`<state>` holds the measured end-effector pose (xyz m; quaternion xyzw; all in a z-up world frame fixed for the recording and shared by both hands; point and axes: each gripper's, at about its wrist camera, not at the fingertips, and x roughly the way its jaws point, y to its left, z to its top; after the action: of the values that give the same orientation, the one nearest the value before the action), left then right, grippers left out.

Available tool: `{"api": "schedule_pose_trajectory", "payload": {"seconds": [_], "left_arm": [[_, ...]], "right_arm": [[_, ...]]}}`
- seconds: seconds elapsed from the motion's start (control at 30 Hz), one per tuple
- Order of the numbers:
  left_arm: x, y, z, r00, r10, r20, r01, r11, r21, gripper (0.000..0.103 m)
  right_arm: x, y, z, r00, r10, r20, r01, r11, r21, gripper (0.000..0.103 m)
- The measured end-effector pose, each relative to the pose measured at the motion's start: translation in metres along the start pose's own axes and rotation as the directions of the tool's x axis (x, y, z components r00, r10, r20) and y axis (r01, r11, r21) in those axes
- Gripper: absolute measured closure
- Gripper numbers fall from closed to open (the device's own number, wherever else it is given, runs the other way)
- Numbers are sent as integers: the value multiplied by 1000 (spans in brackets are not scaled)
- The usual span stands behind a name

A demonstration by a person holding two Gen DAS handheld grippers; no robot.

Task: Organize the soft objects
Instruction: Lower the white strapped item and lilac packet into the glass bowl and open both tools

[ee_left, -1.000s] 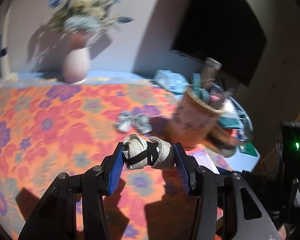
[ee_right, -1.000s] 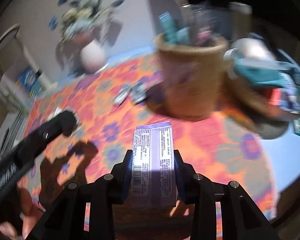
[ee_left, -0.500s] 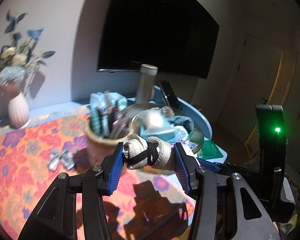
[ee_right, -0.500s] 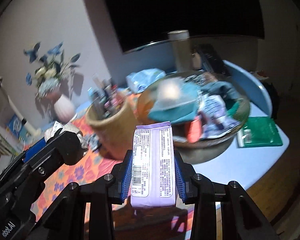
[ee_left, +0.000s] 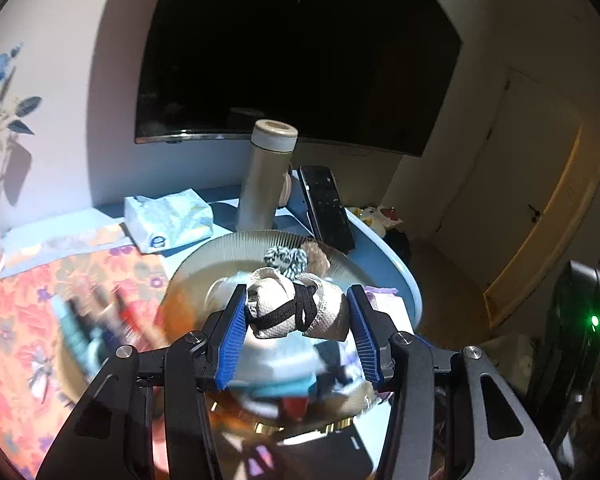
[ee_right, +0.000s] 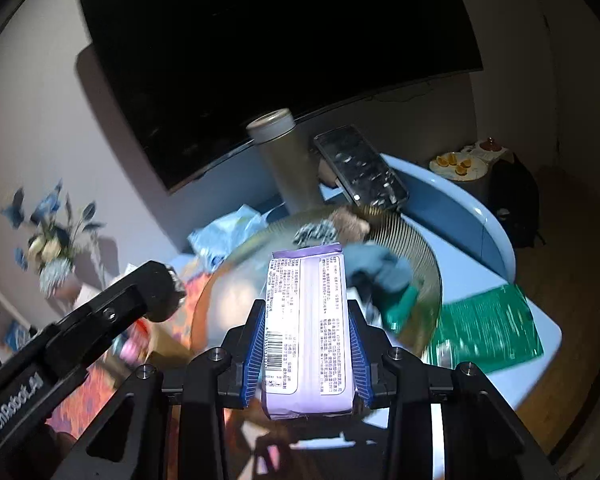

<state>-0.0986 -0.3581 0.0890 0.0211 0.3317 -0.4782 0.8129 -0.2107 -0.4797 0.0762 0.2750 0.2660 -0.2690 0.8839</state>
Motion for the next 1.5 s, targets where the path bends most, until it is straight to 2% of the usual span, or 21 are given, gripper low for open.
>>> {"api": "schedule_pose_trajectory", "payload": {"seconds": [0.2,0.23,0.27,0.3,0.33,0.47,0.57,0.83,0.93,0.97,1.0,1.03,1.13,1.23,1.33,1.37,1.47,1.5], "left_arm": [[47,3,9,998,41,-41,-41,999,-20,56],[54,5,9,998,52,-46,-54,998,-27,47],[63,8,9,995,75,-67,-78,996,-36,28],[70,10,9,993,86,-83,-90,995,-44,21],[74,11,7,993,79,-84,-83,996,-45,19],[82,9,2,992,74,-104,-76,997,-17,19],[80,8,-1,993,33,-110,-36,999,-24,19],[42,-1,2,998,-53,-41,52,999,-2,19],[26,-8,3,998,-53,-16,53,998,19,19],[21,-10,3,999,-46,-10,46,999,27,19],[16,-14,3,1000,-13,2,13,999,41,19],[6,-22,1,998,47,37,-50,996,77,19],[-19,-41,-4,987,120,110,-138,975,174,19],[-41,-41,-3,982,125,144,-149,975,166,18],[-61,-24,1,983,114,143,-129,987,98,18],[-66,-19,1,983,115,143,-127,989,78,18],[-81,2,3,984,123,127,-128,991,26,18],[-86,8,2,983,136,125,-138,990,13,18]], "right_arm": [[32,-17,12,1000,-8,-22,9,999,43,63],[37,-20,11,999,-16,-34,18,999,44,60],[43,-23,10,999,-23,-49,26,999,47,48],[47,-26,9,998,-20,-55,22,999,46,45],[49,-28,7,999,-19,-50,21,999,44,45],[47,-34,2,998,-41,-41,42,999,27,45],[43,-39,0,998,-54,-43,56,998,39,45],[16,-41,-3,994,-110,16,109,993,48,45],[7,-37,-3,995,-101,26,100,994,43,44],[4,-35,-4,994,-103,26,102,994,40,44],[3,-33,-4,994,-107,26,106,994,38,44],[0,-31,-5,994,-108,29,107,994,36,44],[-10,-23,-8,994,-102,49,100,995,28,44],[-23,-8,-10,993,-89,77,90,996,-3,44],[-38,10,-12,992,-68,108,73,996,-44,44],[-44,18,-14,991,-57,122,65,996,-61,41],[-57,38,-19,988,-22,152,38,994,-104,19],[-61,46,-22,987,-7,162,27,992,-120,18]]}}
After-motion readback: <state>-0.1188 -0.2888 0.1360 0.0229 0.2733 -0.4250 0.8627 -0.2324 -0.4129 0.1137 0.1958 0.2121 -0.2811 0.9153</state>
